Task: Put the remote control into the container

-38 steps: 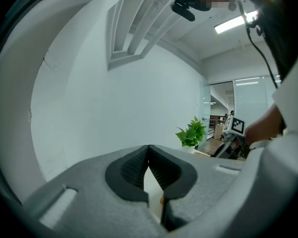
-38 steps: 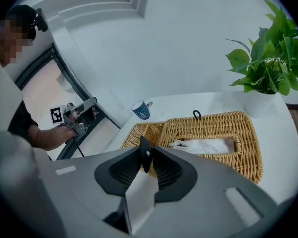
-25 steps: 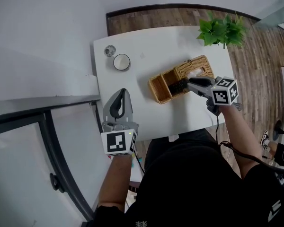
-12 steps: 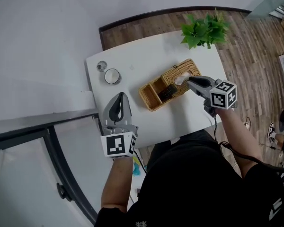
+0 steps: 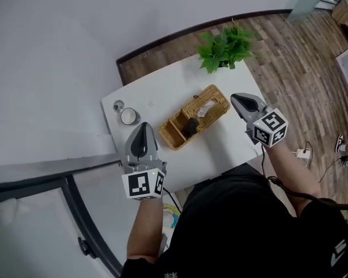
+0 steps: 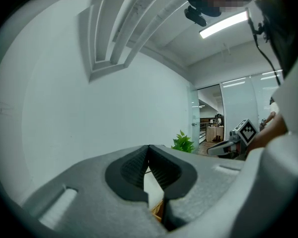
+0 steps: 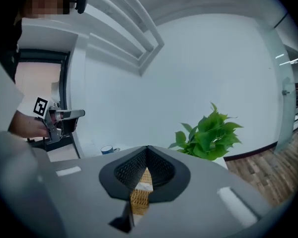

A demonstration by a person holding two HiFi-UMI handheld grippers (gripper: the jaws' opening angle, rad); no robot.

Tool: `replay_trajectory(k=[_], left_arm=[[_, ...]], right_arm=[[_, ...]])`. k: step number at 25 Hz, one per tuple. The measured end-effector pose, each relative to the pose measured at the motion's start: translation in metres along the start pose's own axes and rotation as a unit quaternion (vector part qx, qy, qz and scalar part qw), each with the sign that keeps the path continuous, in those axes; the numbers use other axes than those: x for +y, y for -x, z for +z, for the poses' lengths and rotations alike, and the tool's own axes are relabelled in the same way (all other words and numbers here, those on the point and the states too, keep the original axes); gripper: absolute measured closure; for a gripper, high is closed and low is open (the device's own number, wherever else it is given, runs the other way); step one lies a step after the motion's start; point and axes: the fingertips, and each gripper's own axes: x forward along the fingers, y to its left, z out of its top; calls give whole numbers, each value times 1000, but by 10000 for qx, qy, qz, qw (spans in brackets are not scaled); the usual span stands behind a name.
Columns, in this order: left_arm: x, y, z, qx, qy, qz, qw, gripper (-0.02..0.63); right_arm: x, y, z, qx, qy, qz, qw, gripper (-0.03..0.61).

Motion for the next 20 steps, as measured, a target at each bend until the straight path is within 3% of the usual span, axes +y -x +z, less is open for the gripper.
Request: replay_trajectory(k=[6, 20], left_arm=[[-23, -4, 16, -64, -149, -64, 9998, 612], [-46, -11, 27, -92, -219, -48, 9997, 612]], right_arm=[[-19, 32, 19, -403, 193, -310, 9985, 577], [-39, 61, 21, -618, 201, -460, 9968, 577]])
